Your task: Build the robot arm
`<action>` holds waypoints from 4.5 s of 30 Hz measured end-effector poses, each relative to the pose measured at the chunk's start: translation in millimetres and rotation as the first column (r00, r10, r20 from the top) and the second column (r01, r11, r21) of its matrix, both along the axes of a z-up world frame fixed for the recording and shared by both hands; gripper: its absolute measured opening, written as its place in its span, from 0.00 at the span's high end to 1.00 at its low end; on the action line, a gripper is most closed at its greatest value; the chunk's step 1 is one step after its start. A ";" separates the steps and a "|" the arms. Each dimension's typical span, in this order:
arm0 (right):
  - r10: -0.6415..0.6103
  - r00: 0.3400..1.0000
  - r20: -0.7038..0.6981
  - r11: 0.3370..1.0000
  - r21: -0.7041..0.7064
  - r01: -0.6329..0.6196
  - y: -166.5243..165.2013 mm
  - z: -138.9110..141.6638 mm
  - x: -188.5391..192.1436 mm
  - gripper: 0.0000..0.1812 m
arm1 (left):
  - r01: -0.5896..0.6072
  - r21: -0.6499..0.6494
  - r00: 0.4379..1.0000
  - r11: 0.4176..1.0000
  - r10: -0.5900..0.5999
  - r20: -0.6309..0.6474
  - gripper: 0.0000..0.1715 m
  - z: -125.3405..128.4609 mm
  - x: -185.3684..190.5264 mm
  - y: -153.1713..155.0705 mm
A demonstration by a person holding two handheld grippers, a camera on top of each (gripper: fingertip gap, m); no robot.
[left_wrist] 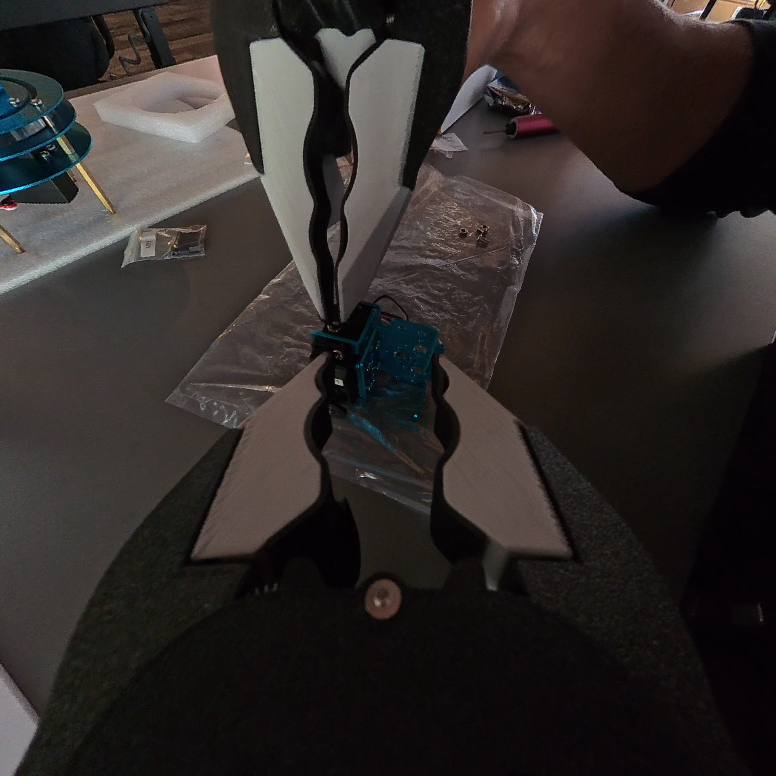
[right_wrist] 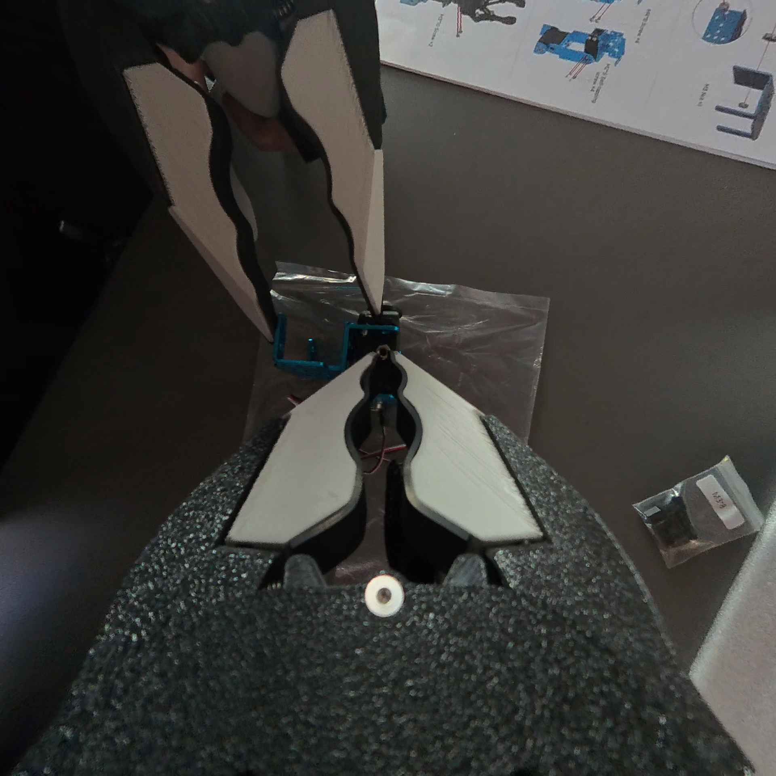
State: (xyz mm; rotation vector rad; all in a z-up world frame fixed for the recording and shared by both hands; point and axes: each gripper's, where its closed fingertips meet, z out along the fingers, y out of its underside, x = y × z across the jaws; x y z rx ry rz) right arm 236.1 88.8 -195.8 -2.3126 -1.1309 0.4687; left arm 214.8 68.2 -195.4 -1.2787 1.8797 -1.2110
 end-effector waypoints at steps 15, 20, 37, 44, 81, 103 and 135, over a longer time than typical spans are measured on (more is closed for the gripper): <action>0.045 0.998 -0.048 0.999 0.006 -0.045 2.4 -0.3 -9.7 0.95 | 0.000 0.001 1.000 1.000 0.000 0.000 0.73 0.2 0.1 0.3; 0.042 0.998 -0.047 0.999 0.000 -0.042 3.8 -0.8 -9.0 0.97 | 0.001 0.007 1.000 1.000 -0.001 0.000 0.73 -0.3 -0.5 0.3; 0.008 0.994 -0.111 1.000 0.005 -0.007 1.2 6.0 -3.7 0.97 | 0.011 0.015 1.000 1.000 -0.011 -0.003 0.74 0.1 0.1 -0.1; 0.015 0.973 -0.229 1.000 0.014 -0.012 -0.6 16.9 -11.8 0.97 | 0.001 0.019 1.000 1.000 -0.001 0.001 0.74 -0.2 -0.5 -0.2; 0.065 0.986 -0.157 0.998 0.021 -0.063 2.3 1.8 -12.9 0.95 | -0.009 0.023 1.000 1.000 0.009 0.003 0.74 -0.8 -1.3 0.6; 0.058 0.962 -0.266 0.998 0.038 -0.050 0.9 13.6 -15.9 0.96 | -0.005 0.021 1.000 1.000 0.005 0.005 0.74 -0.6 0.3 -0.2; 0.108 0.887 -0.450 0.991 0.116 -0.062 1.5 9.3 -19.9 0.96 | -0.012 0.008 1.000 1.000 0.012 -0.004 0.74 -1.5 -3.1 1.7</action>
